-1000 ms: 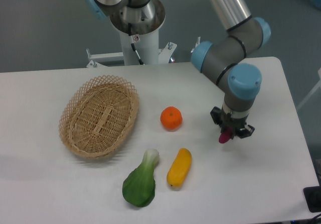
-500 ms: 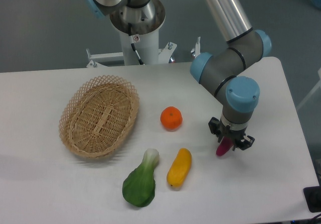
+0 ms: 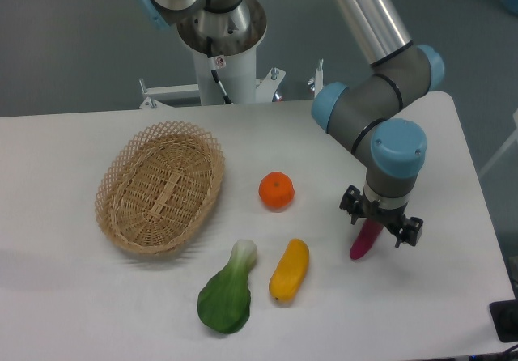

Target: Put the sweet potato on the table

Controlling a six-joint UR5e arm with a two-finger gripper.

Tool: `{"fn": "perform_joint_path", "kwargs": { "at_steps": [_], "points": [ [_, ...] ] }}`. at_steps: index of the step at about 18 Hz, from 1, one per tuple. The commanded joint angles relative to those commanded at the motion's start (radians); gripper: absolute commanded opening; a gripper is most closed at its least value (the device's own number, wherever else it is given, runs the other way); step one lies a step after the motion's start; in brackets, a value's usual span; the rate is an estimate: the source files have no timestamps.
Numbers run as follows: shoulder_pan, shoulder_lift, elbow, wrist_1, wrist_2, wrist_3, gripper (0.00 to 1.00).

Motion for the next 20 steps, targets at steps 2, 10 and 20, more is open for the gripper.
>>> {"fn": "perform_joint_path", "kwargs": {
  "at_steps": [2,10,20],
  "points": [
    [0.026,0.012,0.003,-0.003,-0.005,0.006,1.0],
    [0.155,0.081,-0.008,-0.101,-0.084,0.236,1.0],
    [0.256,0.106,-0.017,-0.132,-0.083,0.417,1.0]
  ]
}}
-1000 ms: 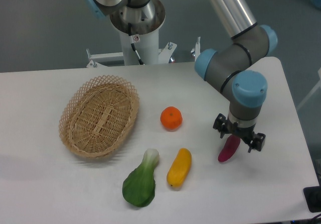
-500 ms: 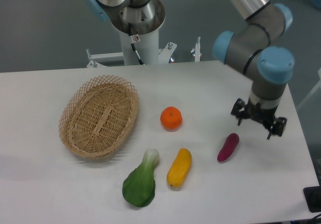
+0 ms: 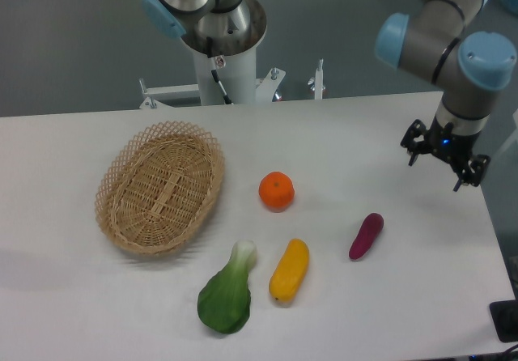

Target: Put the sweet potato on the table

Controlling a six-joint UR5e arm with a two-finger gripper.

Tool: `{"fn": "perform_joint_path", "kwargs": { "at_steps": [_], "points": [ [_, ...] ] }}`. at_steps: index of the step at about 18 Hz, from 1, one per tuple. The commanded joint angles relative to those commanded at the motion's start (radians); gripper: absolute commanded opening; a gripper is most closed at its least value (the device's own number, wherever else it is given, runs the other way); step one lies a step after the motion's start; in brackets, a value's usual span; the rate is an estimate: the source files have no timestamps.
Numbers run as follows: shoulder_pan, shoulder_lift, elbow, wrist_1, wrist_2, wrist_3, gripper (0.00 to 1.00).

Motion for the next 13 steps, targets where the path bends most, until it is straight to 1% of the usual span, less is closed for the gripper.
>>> {"fn": "perform_joint_path", "kwargs": {
  "at_steps": [5,13],
  "points": [
    [0.019,0.002,-0.005,0.0,0.002,0.034,1.0],
    [0.017,0.002,-0.012,0.005,0.006,0.034,1.0]
  ]
}}
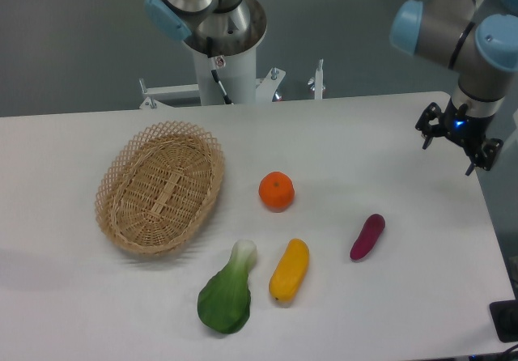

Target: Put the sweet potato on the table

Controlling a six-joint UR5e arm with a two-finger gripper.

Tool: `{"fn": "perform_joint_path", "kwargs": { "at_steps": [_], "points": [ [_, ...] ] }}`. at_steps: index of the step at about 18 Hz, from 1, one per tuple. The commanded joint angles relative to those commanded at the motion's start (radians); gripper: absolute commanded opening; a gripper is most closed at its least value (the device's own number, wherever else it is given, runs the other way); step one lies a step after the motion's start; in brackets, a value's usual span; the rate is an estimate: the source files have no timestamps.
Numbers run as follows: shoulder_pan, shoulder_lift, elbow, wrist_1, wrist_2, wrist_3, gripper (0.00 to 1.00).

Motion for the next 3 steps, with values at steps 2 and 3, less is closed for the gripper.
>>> {"fn": "perform_joint_path", "kwargs": {
  "at_steps": [2,3],
  "points": [
    [0.0,-0.002,0.0,0.0,0.0,0.0,1.0],
    [0.0,0.0,0.0,0.0,0.0,0.0,1.0]
  ]
}}
